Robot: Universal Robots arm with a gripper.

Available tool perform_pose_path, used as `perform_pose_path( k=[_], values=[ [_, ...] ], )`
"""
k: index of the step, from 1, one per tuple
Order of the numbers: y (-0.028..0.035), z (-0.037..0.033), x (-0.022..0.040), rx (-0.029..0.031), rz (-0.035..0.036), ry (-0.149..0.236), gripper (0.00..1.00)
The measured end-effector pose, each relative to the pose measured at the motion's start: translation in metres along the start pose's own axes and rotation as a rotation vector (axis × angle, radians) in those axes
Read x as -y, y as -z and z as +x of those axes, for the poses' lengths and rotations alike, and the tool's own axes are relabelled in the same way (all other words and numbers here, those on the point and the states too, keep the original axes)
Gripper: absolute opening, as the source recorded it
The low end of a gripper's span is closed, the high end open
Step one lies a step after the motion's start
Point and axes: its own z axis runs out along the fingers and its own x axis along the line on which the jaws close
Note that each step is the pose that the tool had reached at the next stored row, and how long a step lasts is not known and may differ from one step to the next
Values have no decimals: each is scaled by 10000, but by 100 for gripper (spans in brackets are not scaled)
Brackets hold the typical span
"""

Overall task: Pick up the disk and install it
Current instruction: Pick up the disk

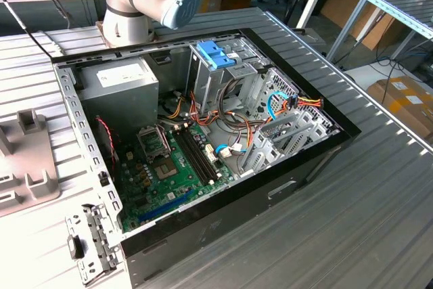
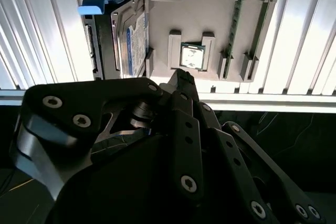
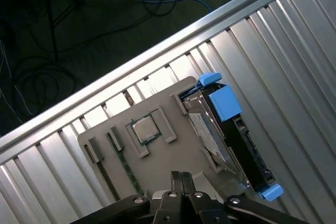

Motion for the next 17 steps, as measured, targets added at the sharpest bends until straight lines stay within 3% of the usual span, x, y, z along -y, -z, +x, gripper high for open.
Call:
perform_pose_path(
  k=[4,6,7,17],
  values=[
    [0,0,0,-10,-5,226,11],
    [0,0,-1,-45,-25,1024,11],
    [0,0,0,-71,-39,1612,11],
    [-1,0,0,-101,-56,2288,11]
  ],
)
